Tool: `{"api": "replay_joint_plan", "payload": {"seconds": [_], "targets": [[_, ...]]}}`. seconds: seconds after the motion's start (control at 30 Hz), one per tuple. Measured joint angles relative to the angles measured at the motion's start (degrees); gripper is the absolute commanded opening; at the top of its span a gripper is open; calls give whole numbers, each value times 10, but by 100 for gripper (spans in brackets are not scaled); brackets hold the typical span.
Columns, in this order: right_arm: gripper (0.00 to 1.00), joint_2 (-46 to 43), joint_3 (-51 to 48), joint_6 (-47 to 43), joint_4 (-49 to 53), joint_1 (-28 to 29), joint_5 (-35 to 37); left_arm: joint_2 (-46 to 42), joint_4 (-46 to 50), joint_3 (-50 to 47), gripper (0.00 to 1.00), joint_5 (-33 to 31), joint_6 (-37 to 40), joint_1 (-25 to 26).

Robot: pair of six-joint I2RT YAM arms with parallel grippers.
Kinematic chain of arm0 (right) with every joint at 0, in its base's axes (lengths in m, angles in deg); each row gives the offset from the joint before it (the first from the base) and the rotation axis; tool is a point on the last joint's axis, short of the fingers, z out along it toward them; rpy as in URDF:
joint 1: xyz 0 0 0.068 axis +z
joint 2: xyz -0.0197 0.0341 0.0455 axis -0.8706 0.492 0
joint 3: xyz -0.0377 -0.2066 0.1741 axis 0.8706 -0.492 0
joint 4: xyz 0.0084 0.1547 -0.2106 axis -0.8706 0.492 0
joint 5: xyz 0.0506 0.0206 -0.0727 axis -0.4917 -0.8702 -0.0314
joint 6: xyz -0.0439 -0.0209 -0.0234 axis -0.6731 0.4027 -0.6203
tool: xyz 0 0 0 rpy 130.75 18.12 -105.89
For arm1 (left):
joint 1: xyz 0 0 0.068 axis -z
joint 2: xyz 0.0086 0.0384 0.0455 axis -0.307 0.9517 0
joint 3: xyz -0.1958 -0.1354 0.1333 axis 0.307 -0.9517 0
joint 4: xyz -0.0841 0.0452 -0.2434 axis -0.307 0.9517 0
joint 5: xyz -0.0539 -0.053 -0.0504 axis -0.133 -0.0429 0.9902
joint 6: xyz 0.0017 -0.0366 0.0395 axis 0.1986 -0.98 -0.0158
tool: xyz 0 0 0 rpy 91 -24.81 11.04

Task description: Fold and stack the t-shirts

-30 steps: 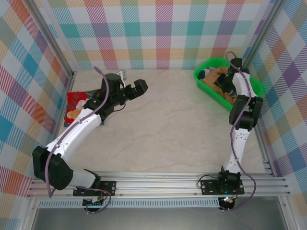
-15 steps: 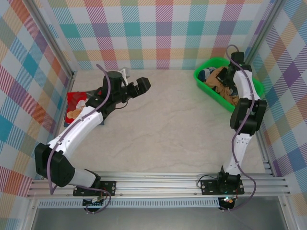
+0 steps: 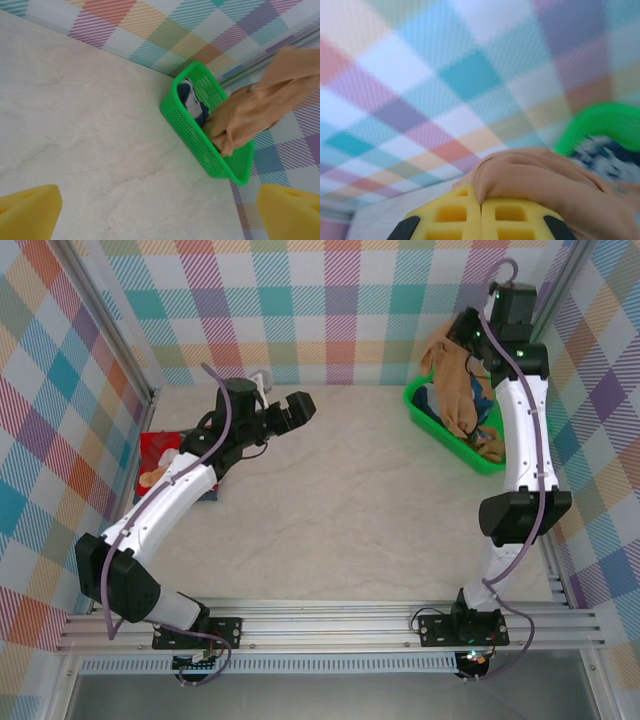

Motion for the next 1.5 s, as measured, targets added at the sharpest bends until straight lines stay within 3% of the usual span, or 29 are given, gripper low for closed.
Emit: {"api": "replay_joint_plan", "payload": {"seconds": [0.17,0.33,0.43,0.67,0.77,0.9,1.07,1.17,1.23,1.37,1.5], "targets": [[0,3,132,-9,-8,83,-86,1,44,31,100,-42,13,0],[0,-23,115,3,-26,148,-155,1,101,49,100,-120,28,0],[0,-66,15,5,-33,169,-173,-5,134,53,100,-163,34,0],[0,-162,-362,18,-43,210,-180,-45,195,48,100,-236,26,0],[0,-128,-472,20,-43,259,-183,-55,207,26,100,-236,22,0],[1,-28,-504,27,-44,342,-205,-44,223,-2,98,-215,14,0],[52,58,-460,6,-15,398,-234,-10,247,-30,94,-183,-10,0],[62,37,-466,-7,-19,396,-217,0,246,-68,85,-150,-28,0],[55,-12,-495,-3,-31,374,-193,0,241,-98,85,-125,-42,0],[53,-113,-541,7,-33,267,-127,1,221,-155,87,-87,-54,23],[53,-108,-541,10,-28,163,-59,17,202,-195,92,-53,-71,72]]}}
